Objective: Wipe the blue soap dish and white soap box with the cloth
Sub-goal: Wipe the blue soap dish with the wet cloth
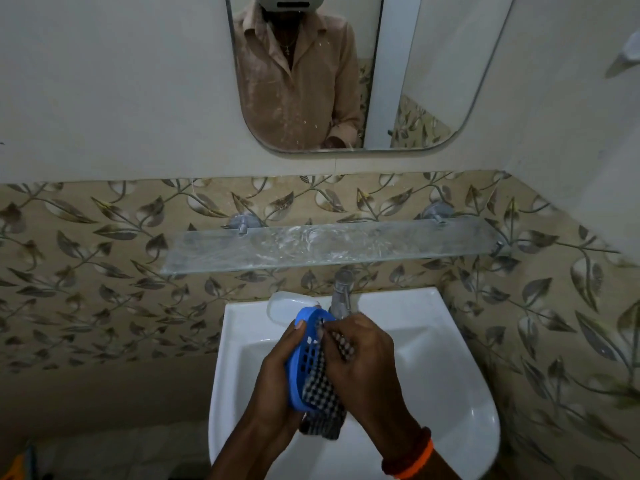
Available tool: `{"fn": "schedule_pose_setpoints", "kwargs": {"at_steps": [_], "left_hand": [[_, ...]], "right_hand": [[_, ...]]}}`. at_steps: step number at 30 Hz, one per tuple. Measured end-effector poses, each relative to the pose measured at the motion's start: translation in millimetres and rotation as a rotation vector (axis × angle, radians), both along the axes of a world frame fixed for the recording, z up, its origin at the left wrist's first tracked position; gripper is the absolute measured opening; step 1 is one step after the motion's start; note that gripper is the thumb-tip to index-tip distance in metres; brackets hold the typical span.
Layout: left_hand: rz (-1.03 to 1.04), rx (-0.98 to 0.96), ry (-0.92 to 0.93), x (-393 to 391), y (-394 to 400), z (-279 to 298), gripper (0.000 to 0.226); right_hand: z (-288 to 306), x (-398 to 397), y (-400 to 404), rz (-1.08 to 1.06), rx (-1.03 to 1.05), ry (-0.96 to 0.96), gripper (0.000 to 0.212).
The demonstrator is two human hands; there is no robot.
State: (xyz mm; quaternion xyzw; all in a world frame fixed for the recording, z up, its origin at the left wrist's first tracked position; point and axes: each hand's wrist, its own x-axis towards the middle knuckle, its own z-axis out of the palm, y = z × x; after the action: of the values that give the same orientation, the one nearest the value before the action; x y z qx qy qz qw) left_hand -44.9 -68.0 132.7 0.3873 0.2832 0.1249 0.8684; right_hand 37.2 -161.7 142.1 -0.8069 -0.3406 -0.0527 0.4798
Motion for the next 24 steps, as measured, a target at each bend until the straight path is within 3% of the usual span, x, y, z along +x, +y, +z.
{"fn": "schedule_pose_setpoints", "kwargs": {"at_steps": [4,7,14,18,24], "left_hand": [[0.011,0.035,-0.020,1.3,0.3,-4.3,0.034],[0.022,0.039,-0.012,1.7,4.2,-4.3,0.035],[0.017,-0.072,-0.006,-1.8,9.4,-7.5,0.047],[-0.004,-0.030,-0.006,-2.1,10.3,-6.7,0.043],[0.008,-0.033,-0.003,-2.5,18.2,-1.2,0.041]], "right_hand": [[3.1,-0.5,2.4,0.083,-0.175,-0.162,0.013],[0.8,-1.6,5.7,0.106,-0.326,-0.139,0.014],[3.2,-0.1,0.2,0.192,-0.321,-0.076,0.028],[10.2,13.6,4.7,0.164,-0.330,-0.091,0.027],[5.5,0.1,-6.7,0.316,-0.333,-0.023,0.025]]}}
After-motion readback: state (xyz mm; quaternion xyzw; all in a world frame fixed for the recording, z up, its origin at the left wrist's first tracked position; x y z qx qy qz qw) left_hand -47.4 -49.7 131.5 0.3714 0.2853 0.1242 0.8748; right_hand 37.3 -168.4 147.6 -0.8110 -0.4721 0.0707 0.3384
